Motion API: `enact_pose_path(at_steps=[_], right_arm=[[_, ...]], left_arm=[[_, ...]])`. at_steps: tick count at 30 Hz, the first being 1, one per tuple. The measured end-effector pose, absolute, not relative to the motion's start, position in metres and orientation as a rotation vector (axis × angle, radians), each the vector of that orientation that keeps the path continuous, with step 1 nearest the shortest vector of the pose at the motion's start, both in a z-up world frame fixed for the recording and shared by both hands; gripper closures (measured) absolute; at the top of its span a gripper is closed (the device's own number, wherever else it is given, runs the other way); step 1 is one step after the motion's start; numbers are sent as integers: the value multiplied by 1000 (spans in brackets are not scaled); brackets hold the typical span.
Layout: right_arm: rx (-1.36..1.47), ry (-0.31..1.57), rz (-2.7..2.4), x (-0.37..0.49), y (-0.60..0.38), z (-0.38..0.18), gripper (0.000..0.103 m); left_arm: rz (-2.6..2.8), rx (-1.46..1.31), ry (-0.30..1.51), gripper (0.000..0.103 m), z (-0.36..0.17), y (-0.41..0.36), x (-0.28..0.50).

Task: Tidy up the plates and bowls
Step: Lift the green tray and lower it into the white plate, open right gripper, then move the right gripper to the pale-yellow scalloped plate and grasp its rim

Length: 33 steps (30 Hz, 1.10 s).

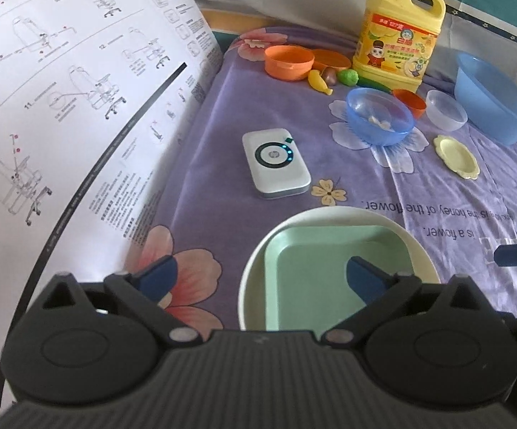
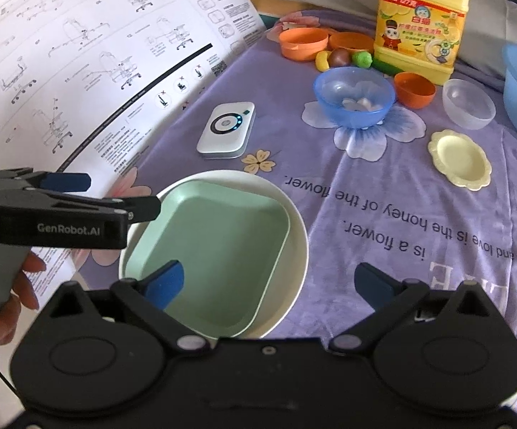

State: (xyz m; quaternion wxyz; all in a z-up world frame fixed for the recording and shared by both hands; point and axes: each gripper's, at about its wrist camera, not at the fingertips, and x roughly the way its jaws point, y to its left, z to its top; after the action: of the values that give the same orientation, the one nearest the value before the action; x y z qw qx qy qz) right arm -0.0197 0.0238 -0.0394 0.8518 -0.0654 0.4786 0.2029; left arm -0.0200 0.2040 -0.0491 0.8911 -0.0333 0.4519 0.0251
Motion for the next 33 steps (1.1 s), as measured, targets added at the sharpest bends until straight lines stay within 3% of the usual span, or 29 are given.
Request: enact_pose_path(at_steps=[20,33], right_arm=[[-94,996,350,-12,-17,-39,0],[40,990,110,50,-135,-46,0]], left_arm=[[29,-45,938,0,-40,166,1],[-100,29,925,0,-41,74,53]])
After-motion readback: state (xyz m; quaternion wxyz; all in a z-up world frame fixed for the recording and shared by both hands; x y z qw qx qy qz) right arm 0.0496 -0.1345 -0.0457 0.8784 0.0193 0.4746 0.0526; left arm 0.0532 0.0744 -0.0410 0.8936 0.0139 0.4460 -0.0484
